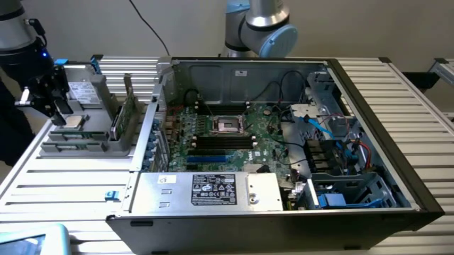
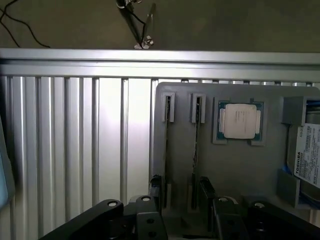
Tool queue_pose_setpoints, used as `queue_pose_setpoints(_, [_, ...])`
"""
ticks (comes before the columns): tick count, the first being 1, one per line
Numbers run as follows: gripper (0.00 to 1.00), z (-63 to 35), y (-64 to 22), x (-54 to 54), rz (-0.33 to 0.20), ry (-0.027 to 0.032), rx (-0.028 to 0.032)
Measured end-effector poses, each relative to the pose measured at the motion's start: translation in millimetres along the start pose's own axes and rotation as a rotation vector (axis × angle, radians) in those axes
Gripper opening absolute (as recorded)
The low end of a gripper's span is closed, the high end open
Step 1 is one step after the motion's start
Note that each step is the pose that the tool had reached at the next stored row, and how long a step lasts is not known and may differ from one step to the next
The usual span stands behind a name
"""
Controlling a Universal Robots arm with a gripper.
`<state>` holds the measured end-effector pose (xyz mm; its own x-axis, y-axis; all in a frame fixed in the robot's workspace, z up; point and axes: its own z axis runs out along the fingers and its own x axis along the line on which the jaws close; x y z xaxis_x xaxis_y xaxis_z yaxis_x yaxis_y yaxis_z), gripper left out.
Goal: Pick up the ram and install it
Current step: 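Pick up the ram and move it above insertion slot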
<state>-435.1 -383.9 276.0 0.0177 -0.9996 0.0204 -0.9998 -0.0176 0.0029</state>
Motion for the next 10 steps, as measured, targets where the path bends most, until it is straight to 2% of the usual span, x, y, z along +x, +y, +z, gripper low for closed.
queue_pose_setpoints(5, [0.43,0.3,0.0,0.0,0.0,0.0,-0.0001])
queue_pose_setpoints(7, [0.43,3.0,0.1,0.1,0.0,-0.0001,0.0039])
queue_pose_setpoints(10, [0.43,8.5,0.3,0.0,0.0,-0.0001,0.0065])
